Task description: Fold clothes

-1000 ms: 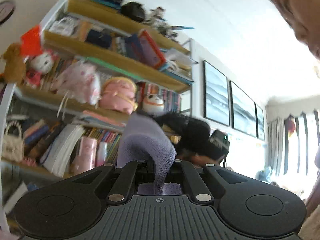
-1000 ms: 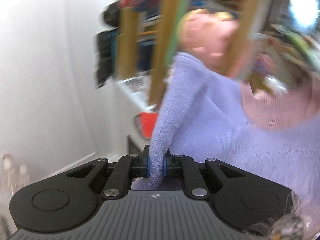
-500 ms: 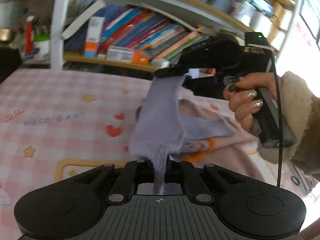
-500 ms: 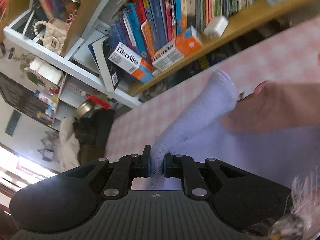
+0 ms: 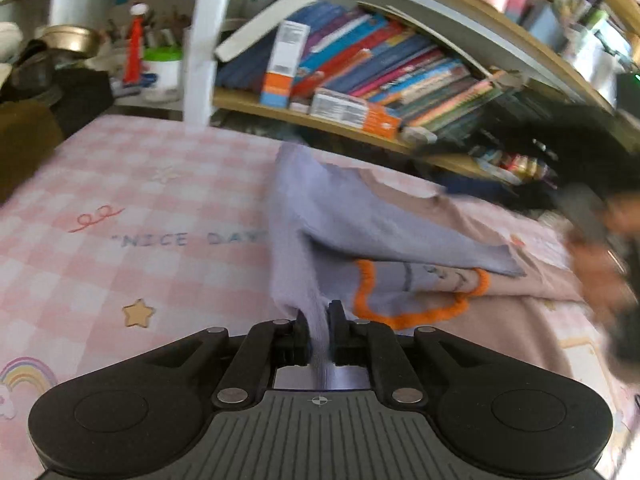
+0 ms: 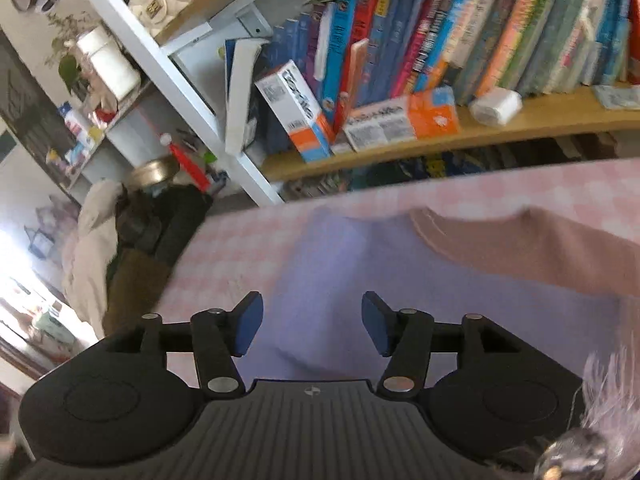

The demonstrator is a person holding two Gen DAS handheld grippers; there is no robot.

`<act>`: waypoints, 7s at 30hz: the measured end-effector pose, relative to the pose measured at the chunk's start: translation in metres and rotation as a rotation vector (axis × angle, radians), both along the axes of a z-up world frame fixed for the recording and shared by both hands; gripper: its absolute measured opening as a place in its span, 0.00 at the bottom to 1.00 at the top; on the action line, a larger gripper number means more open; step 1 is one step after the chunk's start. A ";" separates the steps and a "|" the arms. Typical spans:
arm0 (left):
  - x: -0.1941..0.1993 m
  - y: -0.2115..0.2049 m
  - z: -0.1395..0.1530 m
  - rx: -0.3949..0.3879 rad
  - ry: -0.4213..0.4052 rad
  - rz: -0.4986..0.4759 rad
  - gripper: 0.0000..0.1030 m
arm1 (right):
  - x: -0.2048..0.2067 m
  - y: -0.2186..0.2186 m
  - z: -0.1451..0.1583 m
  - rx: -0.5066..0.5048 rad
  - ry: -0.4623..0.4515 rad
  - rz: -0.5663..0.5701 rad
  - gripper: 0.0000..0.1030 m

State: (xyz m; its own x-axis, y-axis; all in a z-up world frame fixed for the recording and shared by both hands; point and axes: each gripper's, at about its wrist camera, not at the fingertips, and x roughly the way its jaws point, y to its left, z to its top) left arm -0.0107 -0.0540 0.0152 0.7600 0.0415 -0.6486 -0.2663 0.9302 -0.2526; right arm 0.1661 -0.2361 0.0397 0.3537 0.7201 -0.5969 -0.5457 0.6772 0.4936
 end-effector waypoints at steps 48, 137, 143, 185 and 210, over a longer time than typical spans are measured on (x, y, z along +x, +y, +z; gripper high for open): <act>-0.040 -0.038 -0.020 0.062 0.199 0.064 0.06 | -0.139 -0.240 -0.022 -0.263 0.145 0.041 0.08; 0.031 0.138 0.036 0.539 0.021 0.267 0.05 | -0.115 -0.187 -0.062 -0.483 -0.057 -0.303 0.51; 0.024 0.170 0.029 0.508 0.018 0.308 0.05 | -0.115 -0.180 -0.062 -0.510 -0.047 -0.344 0.51; -0.030 -0.122 -0.028 0.225 0.180 0.111 0.62 | 0.063 -0.315 -0.051 -0.714 -0.319 -0.071 0.62; -0.040 -0.157 -0.028 0.252 0.259 0.211 0.62 | 0.125 -0.309 -0.047 -0.717 -0.174 0.393 0.11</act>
State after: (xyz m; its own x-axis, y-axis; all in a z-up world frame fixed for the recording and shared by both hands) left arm -0.0503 -0.2111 -0.0124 0.5306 0.3611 -0.7669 -0.4826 0.8724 0.0769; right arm 0.2913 -0.5456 -0.0077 0.2857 0.2767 -0.9175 -0.8361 0.5398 -0.0975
